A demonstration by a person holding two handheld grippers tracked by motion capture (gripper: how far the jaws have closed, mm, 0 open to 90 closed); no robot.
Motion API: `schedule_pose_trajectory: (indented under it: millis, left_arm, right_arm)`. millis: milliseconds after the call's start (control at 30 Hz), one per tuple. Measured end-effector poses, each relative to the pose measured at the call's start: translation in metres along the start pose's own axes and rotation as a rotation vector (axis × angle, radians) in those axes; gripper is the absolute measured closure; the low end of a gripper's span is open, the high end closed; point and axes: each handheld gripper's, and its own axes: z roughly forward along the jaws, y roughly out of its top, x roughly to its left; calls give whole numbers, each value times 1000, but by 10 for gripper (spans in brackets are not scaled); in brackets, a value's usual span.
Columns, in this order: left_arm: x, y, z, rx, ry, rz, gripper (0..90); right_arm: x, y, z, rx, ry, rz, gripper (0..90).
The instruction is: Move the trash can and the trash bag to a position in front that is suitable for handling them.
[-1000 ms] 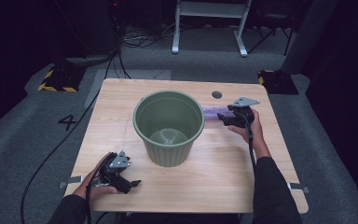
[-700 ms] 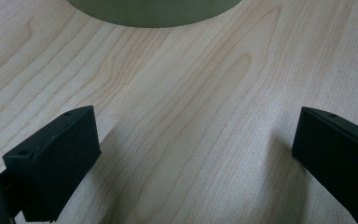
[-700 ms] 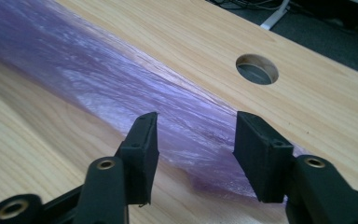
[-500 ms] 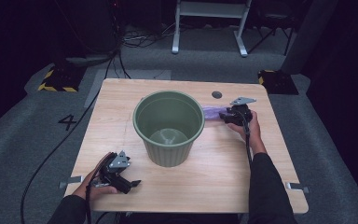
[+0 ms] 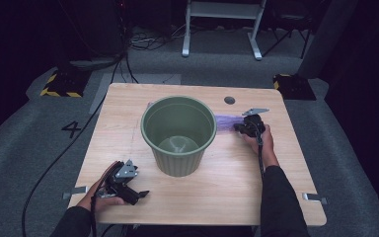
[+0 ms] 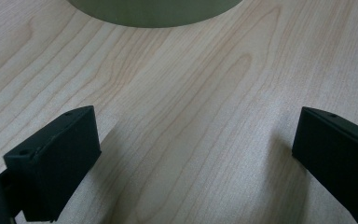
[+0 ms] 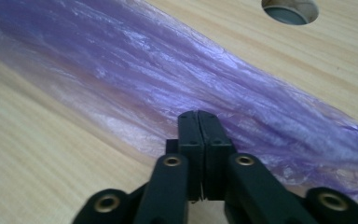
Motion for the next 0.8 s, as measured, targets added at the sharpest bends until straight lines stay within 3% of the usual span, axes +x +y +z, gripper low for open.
schedule_pose_trajectory:
  millis: [167, 367, 600, 767, 800]
  left_arm:
    - [0, 0, 0, 0, 0, 0, 5]
    - [0, 0, 0, 0, -1, 0, 5]
    - [0, 0, 0, 0, -2, 0, 5]
    - [0, 0, 0, 0, -2, 1, 5]
    - [0, 0, 0, 0, -2, 1, 5]
  right_arm:
    - [7, -9, -8, -16, 31, -12, 900]
    - [29, -21, -33, -34, 68, -78, 900]
    - [44, -31, -52, -59, 101, -91, 882]
    - [73, -45, -69, -63, 161, -127, 834]
    - [73, -45, -69, -63, 161, -127, 834]
